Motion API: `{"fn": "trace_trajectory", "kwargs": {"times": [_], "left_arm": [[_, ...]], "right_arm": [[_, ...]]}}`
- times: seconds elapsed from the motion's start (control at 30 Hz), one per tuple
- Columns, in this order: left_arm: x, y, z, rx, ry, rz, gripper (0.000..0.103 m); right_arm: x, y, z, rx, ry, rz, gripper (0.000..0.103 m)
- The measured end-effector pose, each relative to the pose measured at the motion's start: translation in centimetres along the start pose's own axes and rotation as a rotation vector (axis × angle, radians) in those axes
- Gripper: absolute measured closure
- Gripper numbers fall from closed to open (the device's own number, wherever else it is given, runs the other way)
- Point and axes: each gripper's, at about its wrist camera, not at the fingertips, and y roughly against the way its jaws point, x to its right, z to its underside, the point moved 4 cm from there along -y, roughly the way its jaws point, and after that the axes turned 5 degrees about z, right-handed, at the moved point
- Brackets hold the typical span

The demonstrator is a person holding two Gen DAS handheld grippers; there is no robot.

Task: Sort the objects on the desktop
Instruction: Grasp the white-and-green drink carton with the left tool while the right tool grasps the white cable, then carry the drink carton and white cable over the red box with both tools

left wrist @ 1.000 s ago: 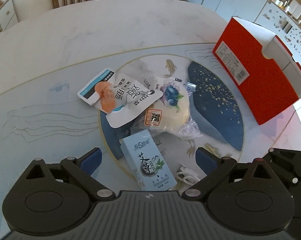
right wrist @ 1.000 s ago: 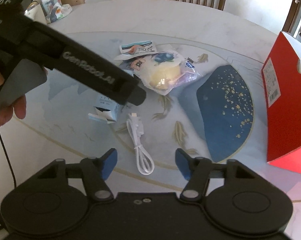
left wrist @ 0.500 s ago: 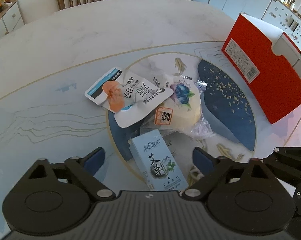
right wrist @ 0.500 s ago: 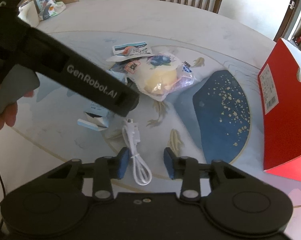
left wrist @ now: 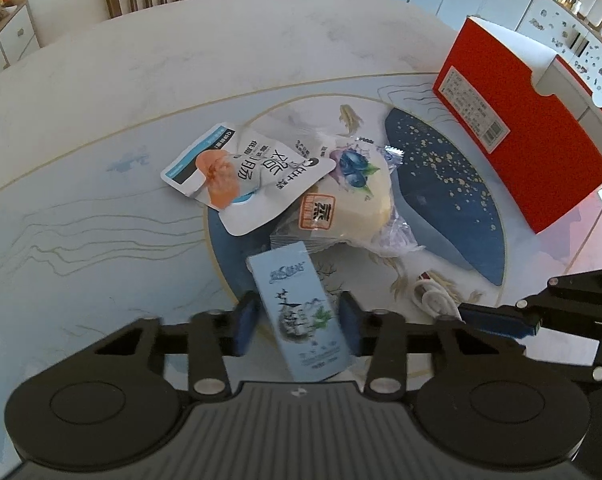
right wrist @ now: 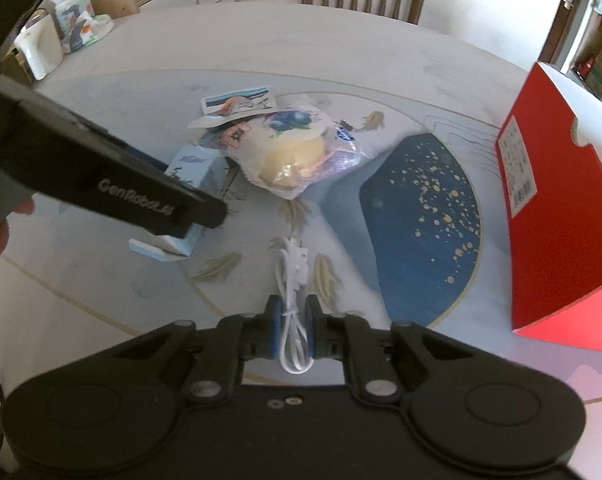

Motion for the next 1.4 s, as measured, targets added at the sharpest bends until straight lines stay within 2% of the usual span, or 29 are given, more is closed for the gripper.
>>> {"fn": "trace_trajectory", "kwargs": {"times": [0.2, 0.67, 1.03, 1.4], "left_arm": [[-0.3, 0.4, 0.2, 0.017, 0.002, 0.006, 0.074], [0.3, 1.5, 1.5, 0.024, -0.045, 0.019, 0.075], [0.9, 2.6, 4.0, 0.002, -0.034, 0.053, 0.075], [1.5, 3.7, 4.6, 0.009, -0.022, 0.087, 0.075]], "right_arm": [[0.9, 0.2, 0.2, -0.008, -0.033, -0.002, 0.093], [2.3, 0.8, 1.2, -0.016, -0.126, -0.007, 0.093], [2.8, 1.8, 2.0, -0.017, -0.155, -0.021, 0.094], [3.7, 3.3, 2.5, 0.002, -0.178, -0.026, 0.094]]}}
